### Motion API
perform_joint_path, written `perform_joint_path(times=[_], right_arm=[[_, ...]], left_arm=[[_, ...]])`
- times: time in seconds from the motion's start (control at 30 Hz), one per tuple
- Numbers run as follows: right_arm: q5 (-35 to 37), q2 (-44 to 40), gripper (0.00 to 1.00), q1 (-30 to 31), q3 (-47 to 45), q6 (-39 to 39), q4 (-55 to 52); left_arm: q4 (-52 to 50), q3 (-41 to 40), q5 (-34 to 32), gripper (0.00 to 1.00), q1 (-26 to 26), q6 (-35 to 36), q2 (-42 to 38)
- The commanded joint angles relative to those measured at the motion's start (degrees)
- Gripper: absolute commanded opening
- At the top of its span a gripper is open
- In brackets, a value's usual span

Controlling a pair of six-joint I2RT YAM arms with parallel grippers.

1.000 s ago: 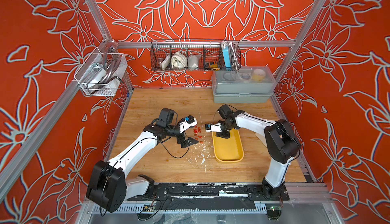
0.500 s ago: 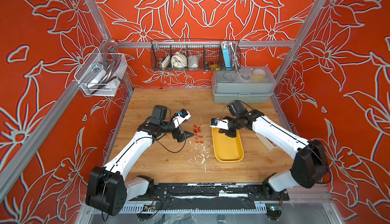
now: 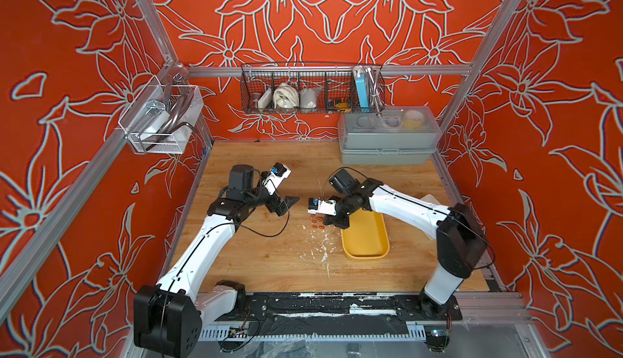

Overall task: Take the screw protection sleeves out of the storage box
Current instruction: Place the screw protection sleeve at the center of the board.

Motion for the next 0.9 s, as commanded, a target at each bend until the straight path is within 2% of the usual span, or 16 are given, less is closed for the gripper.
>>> perform_joint_path(times=[0.0,0.27,0.57,0.87], right_arm=[[0.75,3.92,0.0,1.12,2.15,5.02,3.77],[0.92,14.19,0.0,2.61,9.6,10.43,4.81],[2.4,20.13,0.0,3.06,13.37,13.34,4.06],[3.54,19.9,0.21,2.95,15.18,11.98,1.14]], left_arm=[[2.5,-0.2,-3.62,0.98,1.03,-2.53,-1.26],[3.3,-0.51,-4.31,0.99,1.51,-2.92,-1.31],[3.29,-0.55,-2.6,0.98,1.62,-3.17,-0.92],[3.17,-0.98,-0.63,0.98,1.6,-2.55,-0.66]])
